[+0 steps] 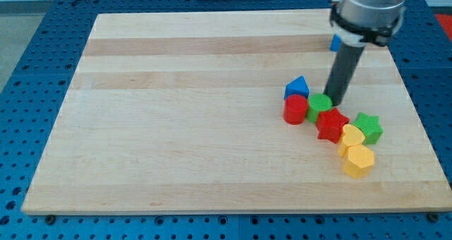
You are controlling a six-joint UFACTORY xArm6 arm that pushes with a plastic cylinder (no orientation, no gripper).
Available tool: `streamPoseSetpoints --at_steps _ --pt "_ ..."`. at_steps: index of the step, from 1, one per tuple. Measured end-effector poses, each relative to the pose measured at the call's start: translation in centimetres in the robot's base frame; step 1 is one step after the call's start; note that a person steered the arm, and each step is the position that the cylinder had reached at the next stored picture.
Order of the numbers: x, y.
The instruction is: Move the blue triangle towards the green circle
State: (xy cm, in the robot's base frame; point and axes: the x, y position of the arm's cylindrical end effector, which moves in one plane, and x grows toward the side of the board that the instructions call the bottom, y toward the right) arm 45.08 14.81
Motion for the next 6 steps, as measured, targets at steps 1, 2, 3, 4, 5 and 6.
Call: streamPoseSetpoints --at_steps 1,2,3,4,5,6 --pt "0.5 -1.6" --pt "-5.6 -0.6" --pt "-8.9 -1.1" --pt "-7.1 -7.1" --pt "-5.8 -7.8" --pt "-5.5 1.2"
